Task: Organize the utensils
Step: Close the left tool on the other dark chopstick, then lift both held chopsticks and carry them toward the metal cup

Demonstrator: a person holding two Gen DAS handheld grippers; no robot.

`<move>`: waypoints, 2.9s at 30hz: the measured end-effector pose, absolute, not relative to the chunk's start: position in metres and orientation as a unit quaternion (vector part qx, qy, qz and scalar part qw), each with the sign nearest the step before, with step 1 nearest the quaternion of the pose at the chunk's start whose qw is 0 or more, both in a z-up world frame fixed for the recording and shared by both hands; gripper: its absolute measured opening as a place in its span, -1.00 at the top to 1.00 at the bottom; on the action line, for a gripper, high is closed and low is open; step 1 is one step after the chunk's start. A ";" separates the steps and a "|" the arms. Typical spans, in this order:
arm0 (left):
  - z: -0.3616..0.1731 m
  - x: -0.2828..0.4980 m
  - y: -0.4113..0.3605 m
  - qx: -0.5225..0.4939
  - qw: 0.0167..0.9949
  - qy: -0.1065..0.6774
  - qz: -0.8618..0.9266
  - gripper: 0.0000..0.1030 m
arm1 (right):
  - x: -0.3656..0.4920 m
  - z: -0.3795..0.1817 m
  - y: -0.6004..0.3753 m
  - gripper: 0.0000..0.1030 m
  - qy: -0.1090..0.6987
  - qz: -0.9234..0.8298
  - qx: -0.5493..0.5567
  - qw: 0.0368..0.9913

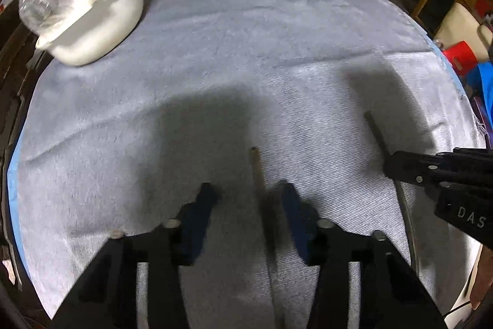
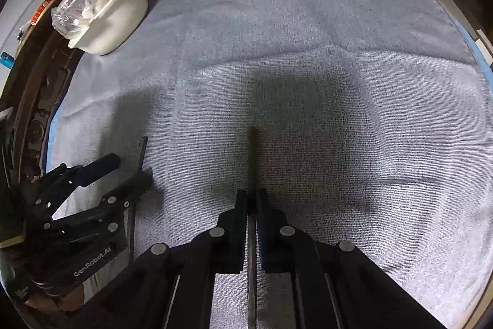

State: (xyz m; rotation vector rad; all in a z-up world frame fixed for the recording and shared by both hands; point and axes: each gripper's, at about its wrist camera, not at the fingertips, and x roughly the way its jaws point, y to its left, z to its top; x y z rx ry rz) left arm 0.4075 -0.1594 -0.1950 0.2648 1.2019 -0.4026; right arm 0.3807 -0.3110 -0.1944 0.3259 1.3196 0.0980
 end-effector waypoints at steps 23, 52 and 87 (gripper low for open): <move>-0.139 0.376 -0.090 0.063 0.840 0.495 -0.213 0.89 | 0.337 -0.148 -0.329 0.88 0.536 0.068 0.198 0.818; -0.094 0.348 -0.039 0.024 0.863 0.462 -0.202 0.90 | 0.378 -0.195 -0.267 0.84 0.646 0.012 0.032 0.763; 0.002 0.181 0.026 -0.040 0.925 0.328 -0.190 0.90 | 0.141 -0.062 -0.321 0.88 0.317 -0.058 0.175 0.930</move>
